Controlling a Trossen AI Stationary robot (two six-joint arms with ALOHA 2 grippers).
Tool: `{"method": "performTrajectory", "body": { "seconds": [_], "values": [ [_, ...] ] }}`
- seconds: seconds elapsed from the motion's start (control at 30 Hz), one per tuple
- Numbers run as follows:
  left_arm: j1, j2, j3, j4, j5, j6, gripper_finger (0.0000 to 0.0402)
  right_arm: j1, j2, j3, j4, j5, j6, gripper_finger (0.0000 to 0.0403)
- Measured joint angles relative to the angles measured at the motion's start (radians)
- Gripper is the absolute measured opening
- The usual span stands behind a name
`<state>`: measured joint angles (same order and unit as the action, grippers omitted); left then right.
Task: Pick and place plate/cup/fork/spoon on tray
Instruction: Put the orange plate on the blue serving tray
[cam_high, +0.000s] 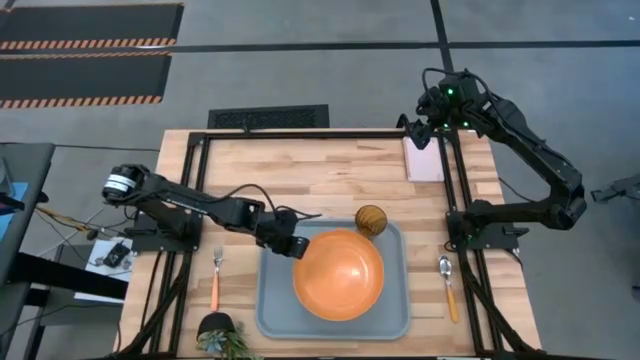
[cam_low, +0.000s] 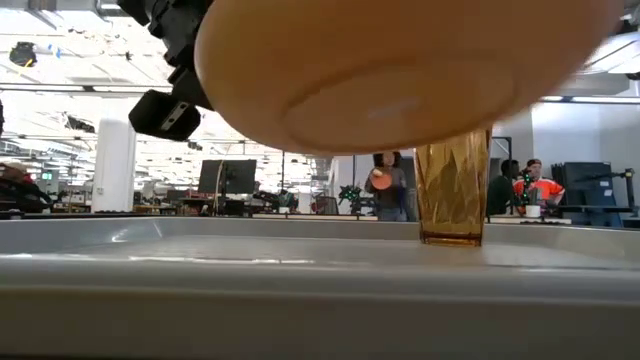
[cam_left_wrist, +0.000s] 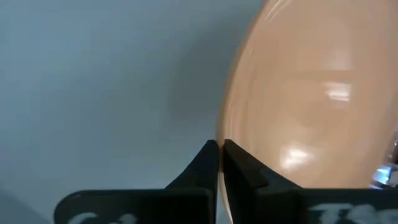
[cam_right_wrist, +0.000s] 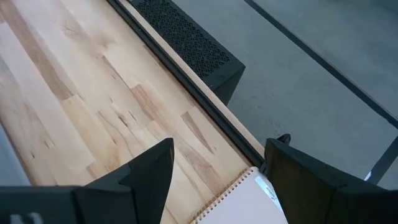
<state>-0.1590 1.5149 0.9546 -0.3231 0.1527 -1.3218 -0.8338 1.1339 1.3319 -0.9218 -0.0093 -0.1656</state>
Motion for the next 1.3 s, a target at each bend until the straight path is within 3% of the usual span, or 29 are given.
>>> {"method": "performTrajectory", "body": {
  "seconds": [0.27,0.47,0.8,1.07,1.3],
  "values": [
    [-0.044,0.096,0.037,0.014,-0.009,-0.03,0.0,0.0,0.0,0.0,0.005,0.0,0.0,0.0274],
    [-0.035,0.091,0.039,0.018,-0.112,-0.027,0.0,0.0,0.0,0.0,0.004,-0.001,0.0,0.0274],
    [-0.045,0.175,0.039,0.109,-0.053,-0.044,0.0,0.0,0.0,0.0,0.0,-0.001,0.0,0.0274],
    [-0.043,0.191,0.039,0.121,-0.113,-0.036,0.0,0.0,0.0,0.0,0.0,-0.002,0.0,0.0274],
    [-0.052,0.246,0.038,0.205,-0.08,-0.064,0.0,0.0,0.0,0.0,-0.001,-0.002,0.006,0.0274]
  ]
}}
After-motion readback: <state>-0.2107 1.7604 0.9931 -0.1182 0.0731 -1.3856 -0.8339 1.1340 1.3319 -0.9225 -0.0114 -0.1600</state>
